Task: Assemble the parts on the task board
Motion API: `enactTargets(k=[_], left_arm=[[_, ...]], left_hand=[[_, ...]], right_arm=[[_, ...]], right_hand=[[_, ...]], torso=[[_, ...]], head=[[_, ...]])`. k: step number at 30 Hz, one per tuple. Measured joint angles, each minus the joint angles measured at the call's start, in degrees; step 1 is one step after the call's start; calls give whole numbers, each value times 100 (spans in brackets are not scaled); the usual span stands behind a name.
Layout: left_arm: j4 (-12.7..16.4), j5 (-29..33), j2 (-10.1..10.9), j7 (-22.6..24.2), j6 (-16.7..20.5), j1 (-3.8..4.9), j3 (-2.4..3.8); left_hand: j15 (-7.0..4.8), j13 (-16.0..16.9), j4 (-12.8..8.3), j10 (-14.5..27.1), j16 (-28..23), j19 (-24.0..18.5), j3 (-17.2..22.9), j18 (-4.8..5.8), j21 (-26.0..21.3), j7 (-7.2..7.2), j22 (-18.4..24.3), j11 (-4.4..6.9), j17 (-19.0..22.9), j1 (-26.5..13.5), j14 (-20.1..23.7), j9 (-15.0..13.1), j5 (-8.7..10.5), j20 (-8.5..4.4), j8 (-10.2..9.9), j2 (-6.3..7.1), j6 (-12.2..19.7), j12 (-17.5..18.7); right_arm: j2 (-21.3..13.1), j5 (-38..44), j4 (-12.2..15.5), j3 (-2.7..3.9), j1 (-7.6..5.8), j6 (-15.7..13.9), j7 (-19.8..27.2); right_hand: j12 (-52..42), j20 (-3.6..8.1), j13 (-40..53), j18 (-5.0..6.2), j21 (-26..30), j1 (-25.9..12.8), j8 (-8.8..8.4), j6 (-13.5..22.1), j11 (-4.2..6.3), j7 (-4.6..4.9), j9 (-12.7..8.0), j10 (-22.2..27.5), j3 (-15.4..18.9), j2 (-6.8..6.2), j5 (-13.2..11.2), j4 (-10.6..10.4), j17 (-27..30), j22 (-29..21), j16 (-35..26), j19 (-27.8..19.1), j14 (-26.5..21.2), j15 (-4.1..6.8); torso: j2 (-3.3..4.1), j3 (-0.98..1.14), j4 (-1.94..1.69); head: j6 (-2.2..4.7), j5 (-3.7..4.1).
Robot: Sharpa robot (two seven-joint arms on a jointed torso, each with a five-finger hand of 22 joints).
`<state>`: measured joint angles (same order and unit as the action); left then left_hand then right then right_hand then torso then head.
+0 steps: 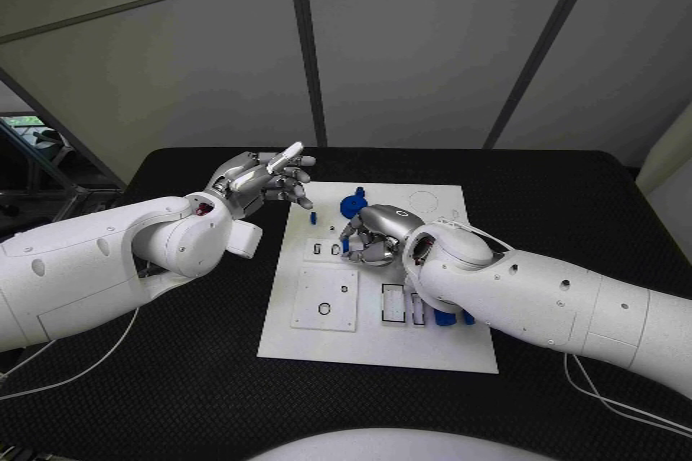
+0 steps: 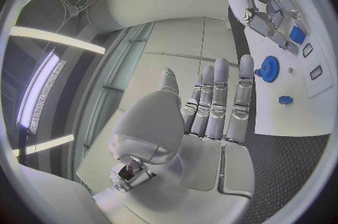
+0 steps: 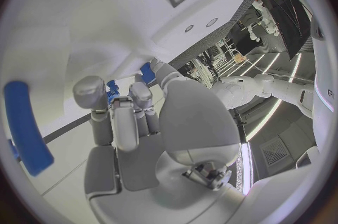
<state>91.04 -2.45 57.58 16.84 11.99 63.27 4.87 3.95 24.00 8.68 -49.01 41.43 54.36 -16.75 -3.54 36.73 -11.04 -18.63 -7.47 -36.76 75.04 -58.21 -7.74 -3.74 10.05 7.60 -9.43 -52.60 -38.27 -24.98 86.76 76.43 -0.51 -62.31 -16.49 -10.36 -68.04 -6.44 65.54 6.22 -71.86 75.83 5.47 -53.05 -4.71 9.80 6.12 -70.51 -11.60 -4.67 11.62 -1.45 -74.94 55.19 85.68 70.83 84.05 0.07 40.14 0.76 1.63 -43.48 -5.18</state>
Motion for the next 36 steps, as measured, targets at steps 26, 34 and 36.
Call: enactTargets(k=[26, 34, 36], left_arm=[[-52, -29, -1, -40, -81, -1, -1], [-94, -195, -8, -112, -112, -1, -1], [-118, -290, -9, -150, -120, -1, -1]], left_hand=[[-66, -202, -57, 0, 459, 443, -9, 0, 157, 0, -39, 0, -96, 32, -315, 39, 0, -72, 86, 30, 82, 0], [-125, -331, -154, -67, 1221, 649, -7, 1, 528, 30, -240, 67, -562, 169, -669, 66, 0, -155, 130, 46, 112, -1], [-147, -331, -184, -180, 1714, 723, 7, 0, 674, 29, -321, 99, -1070, 190, -974, 66, 0, -169, 173, 69, 112, -86]], right_arm=[[-354, -389, 529, -10, 47, -806, 696], [-627, -604, 886, -2, 48, -1285, 1134], [-764, -683, 1044, 10, 48, -1334, 1219]], right_hand=[[-50, -61, -85, 0, 111, 0, -120, 610, -94, 96, -81, 70, 351, -27, -20, -84, 1, -147, -37, -103, -11, -69], [-50, -61, -81, 0, 111, 36, -83, 610, -94, 96, -80, 70, 386, -26, 43, -87, 2, -147, -37, -102, 10, -90], [-50, -61, -82, 0, 111, 73, 0, 508, -94, 84, -71, 70, 425, 11, 57, -79, 2, -152, -37, -102, 9, -90]], torso=[[-4, 3, 2], [-15, -2, 9], [-18, -3, 9]], head=[[0, 17], [53, 21], [67, 22]])
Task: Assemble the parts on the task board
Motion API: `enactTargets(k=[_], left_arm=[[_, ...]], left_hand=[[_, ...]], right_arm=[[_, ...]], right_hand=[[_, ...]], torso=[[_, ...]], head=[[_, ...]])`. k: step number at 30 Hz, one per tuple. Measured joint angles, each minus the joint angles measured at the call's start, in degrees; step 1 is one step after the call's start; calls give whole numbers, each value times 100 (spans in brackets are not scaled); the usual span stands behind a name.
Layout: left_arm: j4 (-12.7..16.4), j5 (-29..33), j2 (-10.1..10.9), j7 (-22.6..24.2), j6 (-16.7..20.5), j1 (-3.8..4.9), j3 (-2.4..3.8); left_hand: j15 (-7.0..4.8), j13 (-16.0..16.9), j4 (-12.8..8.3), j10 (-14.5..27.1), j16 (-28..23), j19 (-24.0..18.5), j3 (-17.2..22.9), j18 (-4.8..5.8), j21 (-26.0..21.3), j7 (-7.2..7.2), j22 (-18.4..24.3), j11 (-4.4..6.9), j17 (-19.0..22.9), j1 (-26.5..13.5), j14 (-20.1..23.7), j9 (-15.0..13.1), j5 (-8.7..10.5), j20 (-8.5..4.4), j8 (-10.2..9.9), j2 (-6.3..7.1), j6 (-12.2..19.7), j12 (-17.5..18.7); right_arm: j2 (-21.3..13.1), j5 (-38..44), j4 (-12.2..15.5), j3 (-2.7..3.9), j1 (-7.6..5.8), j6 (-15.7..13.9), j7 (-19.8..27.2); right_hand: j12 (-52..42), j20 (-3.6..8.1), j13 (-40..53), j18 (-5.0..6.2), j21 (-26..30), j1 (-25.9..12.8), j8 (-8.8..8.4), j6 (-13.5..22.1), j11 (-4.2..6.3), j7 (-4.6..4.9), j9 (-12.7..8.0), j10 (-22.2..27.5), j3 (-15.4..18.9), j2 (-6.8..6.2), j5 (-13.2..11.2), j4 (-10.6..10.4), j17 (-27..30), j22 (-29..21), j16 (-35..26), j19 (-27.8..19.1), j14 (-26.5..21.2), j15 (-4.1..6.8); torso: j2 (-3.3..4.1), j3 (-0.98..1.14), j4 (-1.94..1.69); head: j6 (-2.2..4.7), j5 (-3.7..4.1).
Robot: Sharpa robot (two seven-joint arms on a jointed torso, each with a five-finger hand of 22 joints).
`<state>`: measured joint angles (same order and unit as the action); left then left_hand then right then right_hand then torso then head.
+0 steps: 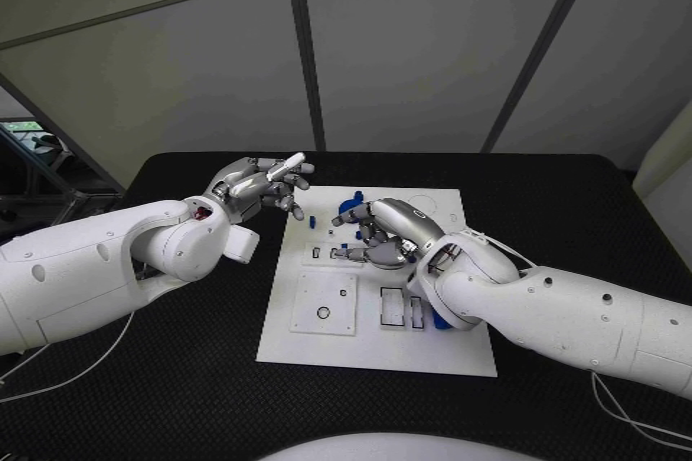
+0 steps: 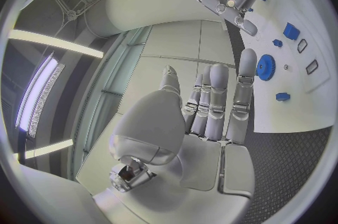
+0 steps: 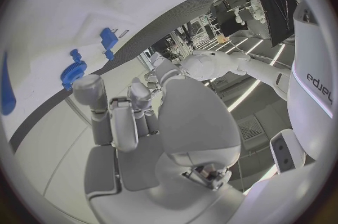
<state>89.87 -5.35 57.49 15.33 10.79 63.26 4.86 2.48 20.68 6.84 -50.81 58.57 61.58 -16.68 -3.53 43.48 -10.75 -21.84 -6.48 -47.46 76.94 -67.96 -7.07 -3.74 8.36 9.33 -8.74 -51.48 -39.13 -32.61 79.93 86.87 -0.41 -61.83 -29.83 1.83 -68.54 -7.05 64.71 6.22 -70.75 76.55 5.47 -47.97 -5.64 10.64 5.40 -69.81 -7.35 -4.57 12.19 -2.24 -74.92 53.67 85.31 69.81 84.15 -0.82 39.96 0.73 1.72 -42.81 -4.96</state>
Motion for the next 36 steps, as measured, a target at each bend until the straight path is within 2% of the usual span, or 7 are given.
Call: enactTargets(k=[7, 14, 16, 19, 26, 30, 36], left_arm=[[-114, -575, 11, -488, -33, 0, 0], [-266, -1588, -150, -1567, -290, 107, -2], [-341, -1963, -271, -1936, -416, 200, -2], [-445, -2541, -456, -2445, -611, 340, -2], [-687, -3910, -929, -3390, -1101, 678, -54], [-831, -4560, -1173, -3778, -1430, 875, -215], [-1082, -5193, -1567, -4141, -1899, 1121, -592]], left_hand=[[-189, 592, -40, -573, 1474, 396, 65, 0, 987, 229, -992, 234, -1688, 104, -930, -190, 0, -166, 517, -58, -394, -1111], [-365, 2360, 243, -1450, 2429, 1076, 82, -1, 2209, 401, -2613, 410, -2744, -225, -1588, -544, 0, -333, 1030, -131, -566, -2658], [-369, 2842, 273, -1693, 2601, 1273, 112, -1, 2517, 425, -3066, 444, -2751, -230, -1592, -649, 0, -364, 1135, -136, -541, -2980], [-389, 3245, 347, -1892, 2764, 1481, 118, -2, 2840, 473, -3545, 462, -2752, -283, -1611, -767, 0, -392, 1225, -131, -493, -3230], [-434, 3872, 574, -2225, 3123, 1983, 64, -1, 3531, 514, -4684, 514, -2752, -449, -1610, -959, 0, -455, 1387, -84, -452, -3536], [-454, 4019, 713, -2306, 3130, 2147, -5, -1, 3777, 534, -5119, 513, -2751, -570, -1590, -1001, 0, -484, 1398, -58, -432, -3564], [-454, 4062, 894, -2326, 3130, 2185, -98, 1, 3819, 534, -5171, 533, -2751, -741, -1590, -1067, 0, -487, 1472, -32, -432, -3564]], right_arm=[[-640, -503, 494, 411, -56, 214, 245], [-1297, -1496, 545, 548, -330, 865, 525], [-1416, -1877, 504, 559, -399, 1036, 616], [-1538, -2455, 400, 572, -450, 1210, 742], [-1576, -3594, 179, 574, -500, 1376, 997], [-1554, -3937, 65, 575, -511, 1389, 1106], [-1494, -4052, -84, 576, -522, 1354, 1201]], right_hand=[[164, 13, -253, 7, 136, 228, 199, -291, 53, -62, 41, 156, -47, 166, 136, 47, 0, -207, -70, -114, 0, 0], [1088, 122, -1220, 196, 682, 308, 267, -521, 157, -130, 6, 489, -237, 246, 214, 103, 507, -959, -739, -476, -18, 108], [2183, 151, -2242, 407, 1430, 308, 245, -584, 195, -150, -43, 797, -369, 246, 214, 89, 1393, -1936, -1501, -1027, -215, 151], [3473, 141, -3239, 405, 2159, 367, 125, -636, 184, -173, -103, 880, -644, 233, 175, 49, 3430, -2523, -3523, -1486, -995, 98], [5562, -237, -5094, 404, 3631, 302, -69, -811, 39, -41, -137, 230, -1188, -8, 175, -35, 5087, -3413, -6409, -2014, -1513, -169], [6023, -287, -5537, 404, 3997, 299, -120, -852, -20, -39, -136, 162, -1209, -34, 175, -28, 5420, -3651, -7050, -1955, -1411, -204], [6388, -582, -5924, 404, 4897, 214, -150, -799, -220, 55, -145, 322, -1278, -119, 175, -39, 5842, -4168, -7832, -2484, -1931, -536]], torso=[[-24, -3, -1], [-103, -16, -2], [-122, -19, -1], [-157, -20, 3], [-232, -1, 17], [-259, 12, 27], [-264, 13, 31]], head=[[21, -15], [-15, -17], [-18, -17], [-24, -35], [-49, -87], [-60, -115], [-60, -123]])
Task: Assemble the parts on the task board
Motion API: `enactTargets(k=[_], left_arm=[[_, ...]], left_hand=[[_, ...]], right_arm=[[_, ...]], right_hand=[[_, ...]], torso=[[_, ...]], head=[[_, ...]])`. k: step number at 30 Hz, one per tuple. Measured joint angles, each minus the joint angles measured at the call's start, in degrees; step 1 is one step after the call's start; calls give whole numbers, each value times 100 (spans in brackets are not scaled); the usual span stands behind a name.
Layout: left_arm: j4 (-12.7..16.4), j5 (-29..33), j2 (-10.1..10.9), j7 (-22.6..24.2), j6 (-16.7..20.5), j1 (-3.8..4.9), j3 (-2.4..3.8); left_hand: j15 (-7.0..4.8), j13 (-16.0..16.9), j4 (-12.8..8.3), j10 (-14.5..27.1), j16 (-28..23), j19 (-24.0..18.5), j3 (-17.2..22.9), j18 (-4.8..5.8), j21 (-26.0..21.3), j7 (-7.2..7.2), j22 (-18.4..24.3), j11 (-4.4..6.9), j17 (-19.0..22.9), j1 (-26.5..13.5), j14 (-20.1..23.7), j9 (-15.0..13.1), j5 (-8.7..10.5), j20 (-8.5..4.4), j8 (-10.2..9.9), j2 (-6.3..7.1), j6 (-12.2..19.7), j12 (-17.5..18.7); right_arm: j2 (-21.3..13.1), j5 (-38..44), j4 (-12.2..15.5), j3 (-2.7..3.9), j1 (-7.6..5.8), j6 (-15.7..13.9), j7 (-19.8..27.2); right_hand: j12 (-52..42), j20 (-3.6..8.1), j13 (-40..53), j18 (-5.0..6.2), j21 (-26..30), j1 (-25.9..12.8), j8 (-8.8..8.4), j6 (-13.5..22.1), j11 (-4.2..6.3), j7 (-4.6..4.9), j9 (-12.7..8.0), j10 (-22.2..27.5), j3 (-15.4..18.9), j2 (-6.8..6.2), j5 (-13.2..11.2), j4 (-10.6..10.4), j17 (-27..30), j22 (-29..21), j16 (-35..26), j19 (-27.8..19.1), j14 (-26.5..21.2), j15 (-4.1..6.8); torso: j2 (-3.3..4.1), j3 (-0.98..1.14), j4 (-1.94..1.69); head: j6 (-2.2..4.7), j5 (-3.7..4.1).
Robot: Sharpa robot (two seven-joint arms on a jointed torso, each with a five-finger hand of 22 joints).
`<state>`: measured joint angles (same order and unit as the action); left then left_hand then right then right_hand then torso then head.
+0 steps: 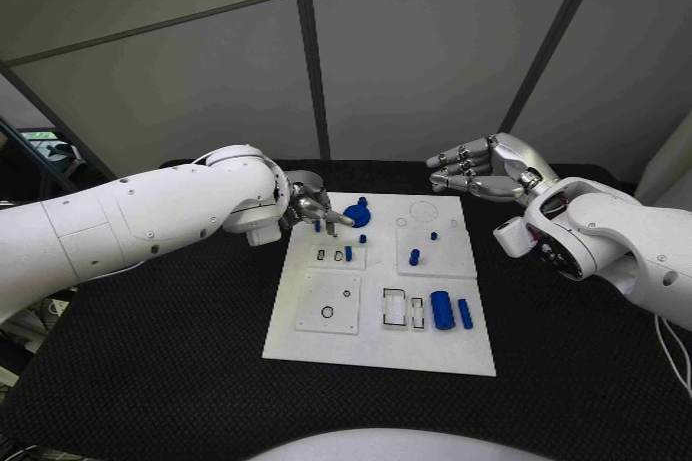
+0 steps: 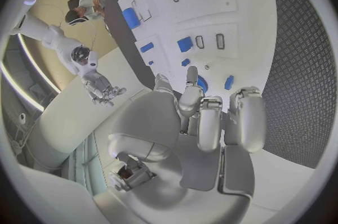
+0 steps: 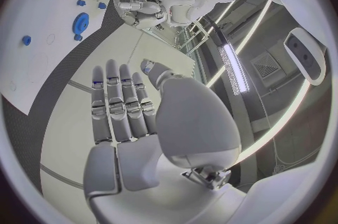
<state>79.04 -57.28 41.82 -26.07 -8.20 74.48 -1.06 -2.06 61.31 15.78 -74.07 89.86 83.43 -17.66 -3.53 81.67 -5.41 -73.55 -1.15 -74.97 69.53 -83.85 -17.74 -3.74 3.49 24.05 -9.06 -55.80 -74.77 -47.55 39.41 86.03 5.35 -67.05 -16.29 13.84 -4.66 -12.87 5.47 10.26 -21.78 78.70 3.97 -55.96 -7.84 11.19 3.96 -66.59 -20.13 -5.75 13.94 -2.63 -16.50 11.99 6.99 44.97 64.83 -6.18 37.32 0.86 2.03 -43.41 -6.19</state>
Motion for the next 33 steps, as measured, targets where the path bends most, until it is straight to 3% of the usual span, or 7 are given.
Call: enactTargets(k=[4, 10, 29, 33], left_arm=[[-138, -224, -172, -127, -231, 68, -95], [-299, -408, -378, -250, -503, 107, -147], [-443, -584, -730, -373, -880, 122, -160], [-460, -590, -765, -377, -933, 122, -160]], left_hand=[[-21, -25, 27, 0, 0, -2, -27, 0, -19, 0, 76, 0, 0, -18, -21, -96, 0, 2, 78, 18, 0, 0], [-21, -175, 43, 149, 0, -147, -43, 1, -167, -11, 320, -22, 0, -46, -20, -188, 0, 1, 93, 46, 74, 144], [-20, -304, 16, 282, 0, -228, -16, 3, -255, -44, 459, -32, 1, -44, -21, -311, -45, 41, 90, 45, 188, 249], [-20, -304, -37, 302, 0, -228, 72, 3, -256, -33, 459, -53, 1, 54, -21, -361, -69, 41, 90, -25, 217, 278]], right_arm=[[32, 14, -85, 0, -14, -58, 44], [88, 49, -162, 0, -21, -173, 83], [186, 98, -228, 0, -26, -444, 35], [200, 101, -230, 0, -26, -465, 2]], right_hand=[[31, -99, -144, 0, 304, -5, 0, 20, -27, 20, 0, 27, 0, -5, 0, 0, 161, -206, -191, 51, -26, -26], [31, -104, -174, -1, 431, -5, 0, 52, -47, 91, 0, 47, -15, -5, 0, 15, 245, -308, -257, 125, -11, -41], [54, -134, -178, -1, 616, -5, 0, 75, -129, 149, 1, 129, -15, -5, 82, 15, 367, -440, -319, 195, -24, -68], [54, -134, -178, -1, 650, 16, 0, 75, -129, 149, 1, 129, -14, -27, 82, 15, 378, -450, -319, 195, -24, -68]], torso=[[4, 0, 0], [15, -1, -3], [35, -5, -9], [34, -5, -9]], head=[[-9, 5], [-32, 13], [-111, 13], [-133, 13]])
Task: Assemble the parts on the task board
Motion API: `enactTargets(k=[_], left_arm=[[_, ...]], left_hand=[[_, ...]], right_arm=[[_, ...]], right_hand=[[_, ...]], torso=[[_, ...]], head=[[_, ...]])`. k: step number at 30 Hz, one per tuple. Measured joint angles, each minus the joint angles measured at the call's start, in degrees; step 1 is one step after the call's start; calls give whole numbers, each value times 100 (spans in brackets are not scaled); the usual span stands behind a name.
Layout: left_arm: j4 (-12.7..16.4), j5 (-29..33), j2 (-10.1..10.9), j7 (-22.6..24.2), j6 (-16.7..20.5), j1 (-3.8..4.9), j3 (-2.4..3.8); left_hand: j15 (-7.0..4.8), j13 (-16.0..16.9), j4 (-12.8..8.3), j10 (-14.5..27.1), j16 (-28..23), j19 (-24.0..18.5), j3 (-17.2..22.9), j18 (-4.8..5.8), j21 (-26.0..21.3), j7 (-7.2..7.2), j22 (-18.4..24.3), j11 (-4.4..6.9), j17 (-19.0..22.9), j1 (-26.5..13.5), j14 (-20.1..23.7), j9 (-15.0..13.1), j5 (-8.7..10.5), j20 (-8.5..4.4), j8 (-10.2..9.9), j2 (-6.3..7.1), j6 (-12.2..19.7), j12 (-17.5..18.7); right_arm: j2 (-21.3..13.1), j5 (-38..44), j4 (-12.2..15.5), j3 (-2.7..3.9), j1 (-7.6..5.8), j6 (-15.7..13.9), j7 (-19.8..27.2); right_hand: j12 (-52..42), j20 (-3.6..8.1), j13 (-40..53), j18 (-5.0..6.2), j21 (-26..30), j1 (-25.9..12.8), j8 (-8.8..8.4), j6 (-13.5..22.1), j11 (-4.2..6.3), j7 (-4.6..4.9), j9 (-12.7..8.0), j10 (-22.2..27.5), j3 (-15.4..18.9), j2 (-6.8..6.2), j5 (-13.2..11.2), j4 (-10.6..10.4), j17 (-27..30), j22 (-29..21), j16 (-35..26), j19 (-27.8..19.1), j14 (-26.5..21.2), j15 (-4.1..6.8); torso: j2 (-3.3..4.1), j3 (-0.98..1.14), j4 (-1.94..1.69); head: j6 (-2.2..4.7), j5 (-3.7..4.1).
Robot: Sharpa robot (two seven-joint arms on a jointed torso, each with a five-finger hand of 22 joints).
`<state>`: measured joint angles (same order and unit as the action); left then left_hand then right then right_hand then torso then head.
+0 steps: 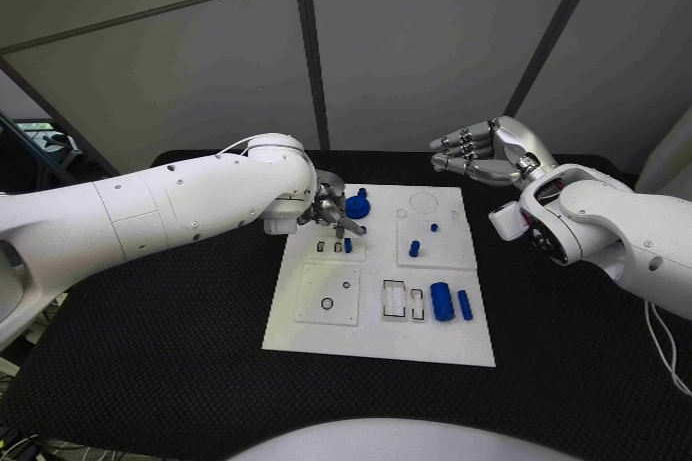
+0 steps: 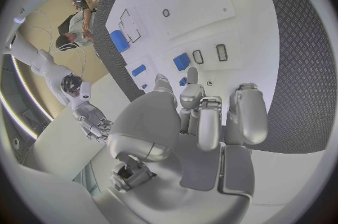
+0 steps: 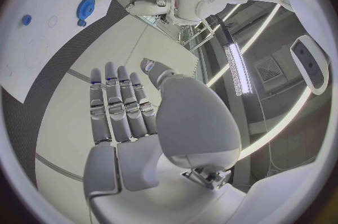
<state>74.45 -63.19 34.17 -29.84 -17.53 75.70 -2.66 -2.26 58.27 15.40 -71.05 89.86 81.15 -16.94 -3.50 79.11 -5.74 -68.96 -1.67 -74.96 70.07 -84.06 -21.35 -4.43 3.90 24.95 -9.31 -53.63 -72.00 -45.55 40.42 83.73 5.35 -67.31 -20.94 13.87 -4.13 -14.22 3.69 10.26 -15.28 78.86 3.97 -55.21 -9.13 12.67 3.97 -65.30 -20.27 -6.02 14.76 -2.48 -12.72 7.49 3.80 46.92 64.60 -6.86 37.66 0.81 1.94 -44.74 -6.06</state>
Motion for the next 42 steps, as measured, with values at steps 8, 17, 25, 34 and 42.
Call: enactTargets(k=[8, 17, 25, 34, 42], left_arm=[[-52, -10, -39, -10, -85, 1, 0], [-137, -13, -126, -18, -177, 1, 0], [-199, -15, -189, -27, -276, 1, -17], [-233, -15, -220, -34, -371, -2, -43], [-293, -14, -251, -40, -432, -5, -63]], left_hand=[[0, 0, -31, 0, -21, -20, 45, 0, 0, -20, 0, 0, 0, 30, 0, -31, 0, 20, -2, 33, 20, 0], [0, 1, -31, 20, -21, -20, 76, 0, 0, -20, -2, 20, 0, 30, 0, -42, 1, 20, -2, 33, 20, 0], [0, 1, -71, 20, -21, -20, 116, 0, 0, -20, -23, 20, 1, 76, 0, -73, 1, 20, 19, 33, 20, 22], [0, 4, -80, 32, -21, -20, 156, 0, 0, 1, -46, 8, 1, 98, 0, -95, 1, 20, 19, 56, 40, 22], [0, -50, -152, 61, -21, -20, 291, 1, 0, 1, -74, 20, 1, 196, 0, -157, 1, 20, 41, 18, 40, 80]], right_arm=[[4, 3, -13, 0, 0, -24, -63], [18, 5, -20, 0, -1, -23, -118], [42, 7, -24, 0, -1, -17, -161], [48, 8, -29, 0, -1, -10, -190], [64, 11, -41, 1, -1, 0, -209]], right_hand=[[0, -22, 0, 0, 26, 0, 0, 20, 0, 20, 0, 0, 0, 0, 0, 0, 19, -21, 0, 22, -21, -21], [0, -22, 1, 0, 49, -23, 0, 20, -20, 20, 0, 20, 0, -23, 0, 0, 35, -43, 0, 22, -20, -20], [0, -1, 1, -1, 83, -23, 0, 20, -20, 20, 1, 20, 18, -23, 0, 18, 50, -59, 0, 42, -20, -20], [0, -1, 1, 0, 83, -23, 0, 20, -20, 20, 1, 20, 18, -23, 0, 18, 49, -59, 0, 42, -20, -20], [0, -22, 2, -1, 83, -23, 0, 20, -19, 20, 1, 20, 18, -22, 0, 18, 54, -68, 0, 62, -20, -20]], torso=[[-4, 2, -1], [-8, 3, -2], [-8, 2, -8], [-8, 0, -6], [-8, 1, -3]], head=[[-33, 4], [-66, 1], [-92, -15], [-124, -4], [-144, -8]])
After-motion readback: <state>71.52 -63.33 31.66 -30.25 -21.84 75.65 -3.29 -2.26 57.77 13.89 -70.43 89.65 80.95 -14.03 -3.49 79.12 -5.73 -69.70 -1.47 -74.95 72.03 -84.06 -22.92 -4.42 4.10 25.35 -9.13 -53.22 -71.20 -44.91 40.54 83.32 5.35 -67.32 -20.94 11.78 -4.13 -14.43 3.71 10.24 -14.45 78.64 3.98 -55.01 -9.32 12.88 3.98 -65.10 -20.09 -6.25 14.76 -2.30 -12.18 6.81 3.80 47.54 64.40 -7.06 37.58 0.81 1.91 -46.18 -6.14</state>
